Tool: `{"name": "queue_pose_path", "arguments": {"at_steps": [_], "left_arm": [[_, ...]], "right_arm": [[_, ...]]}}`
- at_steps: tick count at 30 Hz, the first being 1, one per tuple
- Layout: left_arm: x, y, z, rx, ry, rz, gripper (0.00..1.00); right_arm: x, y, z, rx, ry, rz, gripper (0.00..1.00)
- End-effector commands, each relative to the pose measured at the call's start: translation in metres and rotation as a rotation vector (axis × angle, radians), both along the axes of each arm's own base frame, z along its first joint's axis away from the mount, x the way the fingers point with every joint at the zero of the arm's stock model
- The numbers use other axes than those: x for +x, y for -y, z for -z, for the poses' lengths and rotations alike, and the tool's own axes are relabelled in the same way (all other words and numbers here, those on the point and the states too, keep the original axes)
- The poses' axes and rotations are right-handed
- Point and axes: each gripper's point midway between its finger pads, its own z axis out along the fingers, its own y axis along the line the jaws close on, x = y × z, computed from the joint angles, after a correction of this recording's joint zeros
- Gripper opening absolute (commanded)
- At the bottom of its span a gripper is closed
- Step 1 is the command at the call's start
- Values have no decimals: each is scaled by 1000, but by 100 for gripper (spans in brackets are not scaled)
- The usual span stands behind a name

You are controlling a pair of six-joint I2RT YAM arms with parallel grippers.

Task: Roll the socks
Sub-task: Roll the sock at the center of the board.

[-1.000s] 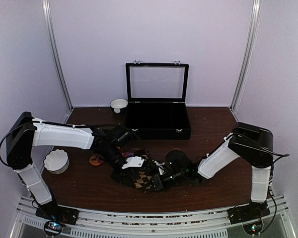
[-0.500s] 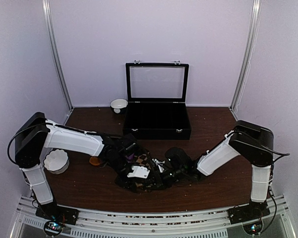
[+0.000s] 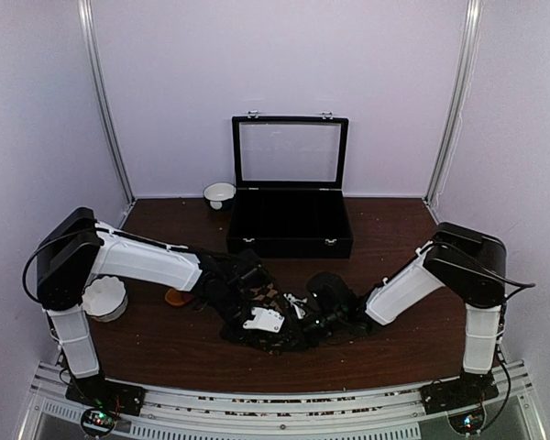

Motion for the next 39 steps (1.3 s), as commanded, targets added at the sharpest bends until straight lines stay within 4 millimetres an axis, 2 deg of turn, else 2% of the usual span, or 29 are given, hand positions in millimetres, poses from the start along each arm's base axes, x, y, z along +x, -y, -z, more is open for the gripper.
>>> {"name": "queue_pose_path", "arguments": {"at_steps": [1,6,10,15,19,22,25,27,28,29,30,34,38,39], "left_arm": [[-9,-17,29,134,-36,12,23],[-11,-24,36,195,-67,-6,21],[-19,-30,38,233,-170,-22,20],[-19,-28,30,225,-315,-78,20],[-9,-26,30,227,-354,-127,20],[-9,-24,27,225,-428,-153,21],[-13,-21,21,218,-537,-175,21],[-20,-19,14,210,-644,-178,21],[-20,-18,10,203,-694,-192,21],[-16,-16,8,192,-730,-214,21],[-17,-16,6,185,-759,-222,21],[-21,-18,6,180,-788,-213,22],[-21,-18,11,189,-802,-216,23],[-21,-17,11,190,-806,-217,23]], "right_arm": [[-13,50,59,-249,-129,109,9],[-7,55,45,-231,-84,142,27],[-8,62,35,-195,-36,154,39],[-10,90,29,-199,92,195,41],[-5,102,15,-173,196,227,41],[1,105,-5,-142,319,231,41],[4,110,-31,-143,560,224,43],[6,117,-47,-194,763,218,50],[8,122,-56,-216,872,221,69],[7,125,-64,-222,957,215,96],[9,130,-69,-237,1011,229,100],[26,159,-80,-309,1038,392,100],[15,172,-98,-61,1046,506,100],[11,167,-97,-58,1086,452,100]]}}
